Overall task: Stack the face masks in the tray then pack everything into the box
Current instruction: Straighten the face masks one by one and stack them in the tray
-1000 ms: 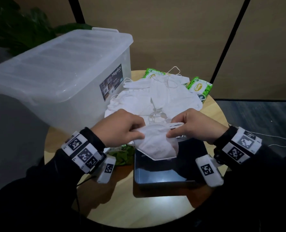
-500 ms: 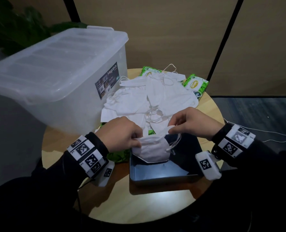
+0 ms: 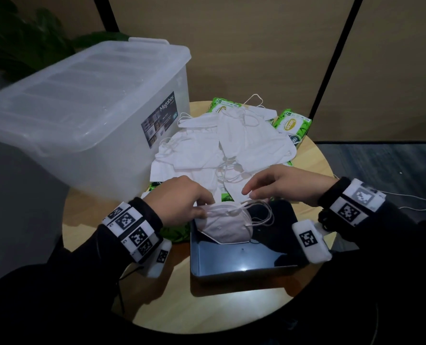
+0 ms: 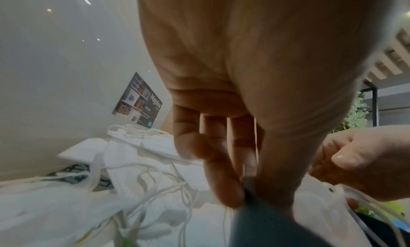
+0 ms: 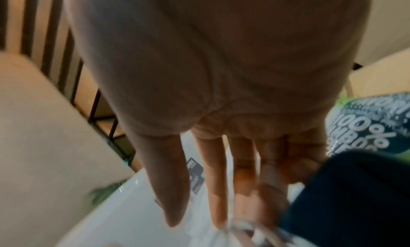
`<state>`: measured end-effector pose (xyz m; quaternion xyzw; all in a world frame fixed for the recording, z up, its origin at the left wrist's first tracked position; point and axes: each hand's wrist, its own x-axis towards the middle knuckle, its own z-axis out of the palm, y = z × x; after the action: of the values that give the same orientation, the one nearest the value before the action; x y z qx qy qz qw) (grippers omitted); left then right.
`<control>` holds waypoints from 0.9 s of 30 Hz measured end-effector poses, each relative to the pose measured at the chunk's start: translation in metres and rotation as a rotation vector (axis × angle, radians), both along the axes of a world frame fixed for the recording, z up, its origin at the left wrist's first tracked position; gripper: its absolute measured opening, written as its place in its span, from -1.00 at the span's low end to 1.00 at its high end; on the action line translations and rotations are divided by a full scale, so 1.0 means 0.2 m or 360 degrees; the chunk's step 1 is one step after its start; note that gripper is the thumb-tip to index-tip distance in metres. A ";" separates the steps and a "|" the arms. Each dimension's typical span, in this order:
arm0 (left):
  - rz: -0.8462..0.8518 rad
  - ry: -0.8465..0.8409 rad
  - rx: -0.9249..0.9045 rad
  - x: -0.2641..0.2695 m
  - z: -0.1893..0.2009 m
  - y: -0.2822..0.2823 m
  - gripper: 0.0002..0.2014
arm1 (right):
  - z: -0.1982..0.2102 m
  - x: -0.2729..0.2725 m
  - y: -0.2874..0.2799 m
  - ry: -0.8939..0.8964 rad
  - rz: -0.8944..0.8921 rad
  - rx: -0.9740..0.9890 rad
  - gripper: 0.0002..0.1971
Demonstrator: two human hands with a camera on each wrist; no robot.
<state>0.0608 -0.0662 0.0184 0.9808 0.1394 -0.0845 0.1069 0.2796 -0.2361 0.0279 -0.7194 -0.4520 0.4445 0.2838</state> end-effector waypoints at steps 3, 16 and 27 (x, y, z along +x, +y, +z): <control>-0.0012 0.0089 -0.0117 -0.02 0.02 0.03 -0.81 | 0.06 0.04 -0.01 0.0522 -0.0230 -0.0025 -0.79; 0.0326 -0.0019 -0.0224 0.01 -0.07 0.28 -0.73 | -0.09 0.09 0.10 0.0021 -0.0505 -0.0382 -0.80; -0.0017 -0.0037 0.0058 0.02 -0.21 0.16 -0.82 | -0.10 0.14 0.14 -0.0638 0.0126 0.0124 -0.72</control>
<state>0.0648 -0.0333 -0.0234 0.9842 0.1344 -0.0712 0.0903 0.3073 -0.2086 0.0074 -0.7636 -0.5443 0.2854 0.1981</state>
